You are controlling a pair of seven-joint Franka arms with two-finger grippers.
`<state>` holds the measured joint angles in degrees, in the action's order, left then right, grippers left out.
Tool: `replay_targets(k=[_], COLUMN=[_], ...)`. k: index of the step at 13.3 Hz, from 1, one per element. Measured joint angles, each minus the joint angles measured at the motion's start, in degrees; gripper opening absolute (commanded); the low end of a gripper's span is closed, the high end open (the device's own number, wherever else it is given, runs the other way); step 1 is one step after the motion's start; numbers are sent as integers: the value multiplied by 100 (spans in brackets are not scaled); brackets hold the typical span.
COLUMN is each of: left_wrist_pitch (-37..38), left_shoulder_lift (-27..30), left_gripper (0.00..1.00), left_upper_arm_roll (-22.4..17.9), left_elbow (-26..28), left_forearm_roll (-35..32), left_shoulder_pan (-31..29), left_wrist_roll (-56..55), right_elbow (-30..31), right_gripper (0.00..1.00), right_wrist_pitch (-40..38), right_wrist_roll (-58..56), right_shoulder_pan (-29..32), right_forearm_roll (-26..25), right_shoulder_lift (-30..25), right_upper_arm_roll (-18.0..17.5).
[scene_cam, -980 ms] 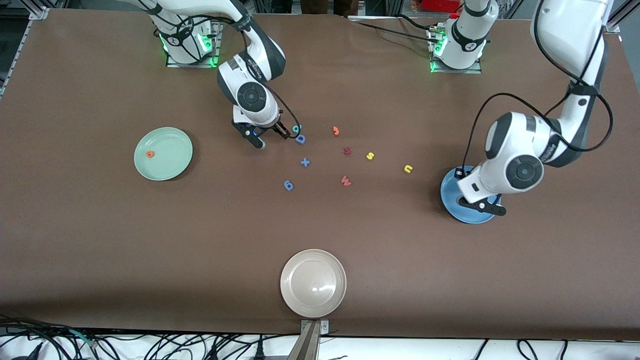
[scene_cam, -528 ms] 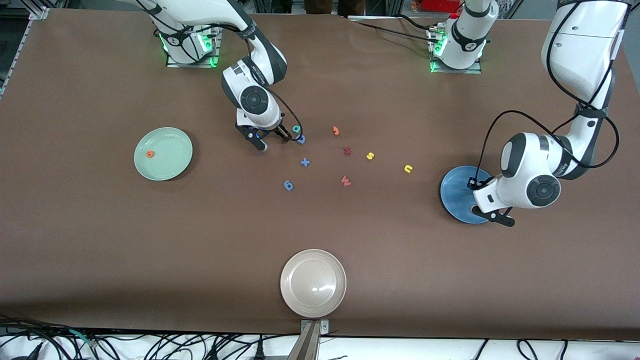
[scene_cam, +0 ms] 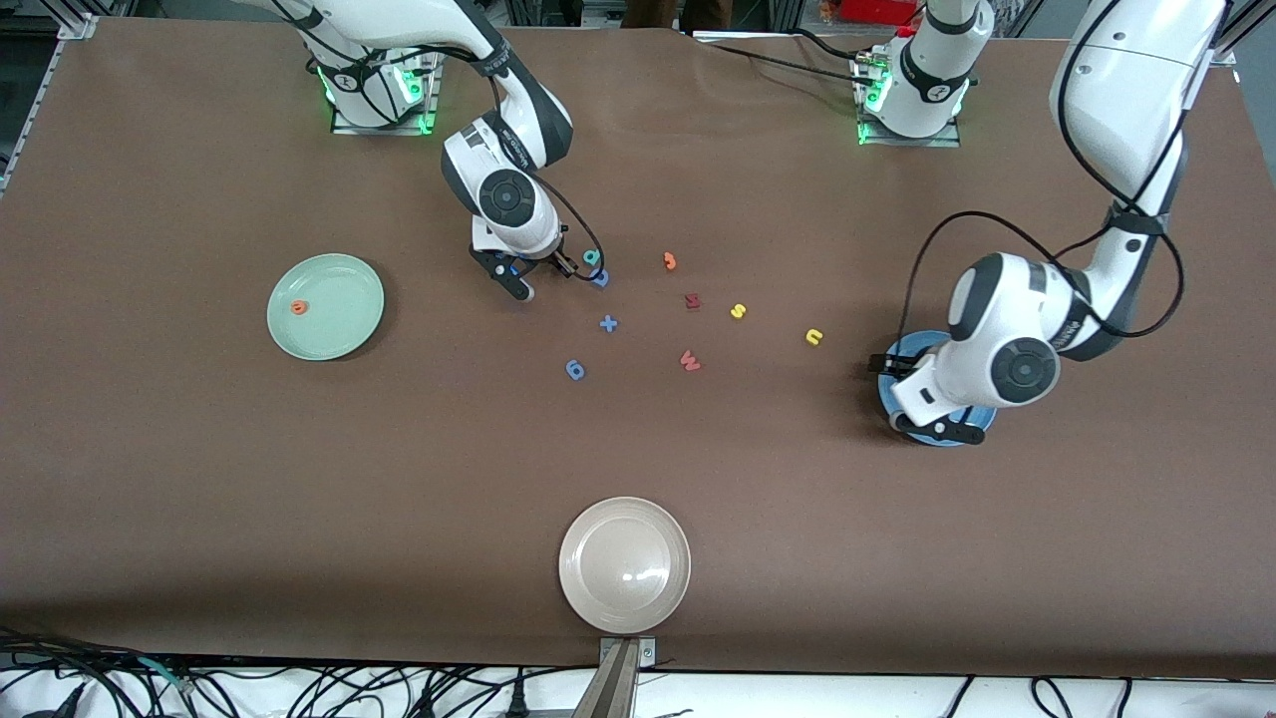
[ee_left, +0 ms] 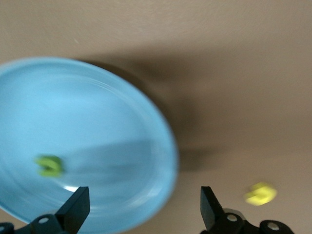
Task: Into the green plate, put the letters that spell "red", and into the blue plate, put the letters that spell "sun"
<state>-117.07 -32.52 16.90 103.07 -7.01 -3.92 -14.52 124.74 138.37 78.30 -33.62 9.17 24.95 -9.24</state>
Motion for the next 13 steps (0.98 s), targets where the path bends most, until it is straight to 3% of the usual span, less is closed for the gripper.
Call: replay_targets(k=[3, 7, 10, 13], left_wrist_pitch=[2, -537, -921, -930], left_shoulder_lift=[-36, -179, -273, -278], left_gripper=[100, 100, 100, 99], left_upper_arm_roll=[531, 732, 743, 736], left_elbow=[38, 323, 578, 679], left_forearm_roll=[4, 396, 438, 438], left_shoulder_pan=[55, 128, 294, 319], left_wrist_roll=[-2362, -3674, -4659, -5025], right_elbow=[8, -41, -257, -640], right_gripper=[0, 0, 0, 0], right_wrist_pitch=[11, -178, -1297, -2807], right_wrist_roll=[0, -24, -410, -1388], right_shoulder_pan=[-1, -1, 0, 8], right_forearm_roll=[0, -2, -4, -5], right_shoulder_lift=[11, -93, -570, -1135], right_upper_arm_roll=[0, 43, 375, 1076])
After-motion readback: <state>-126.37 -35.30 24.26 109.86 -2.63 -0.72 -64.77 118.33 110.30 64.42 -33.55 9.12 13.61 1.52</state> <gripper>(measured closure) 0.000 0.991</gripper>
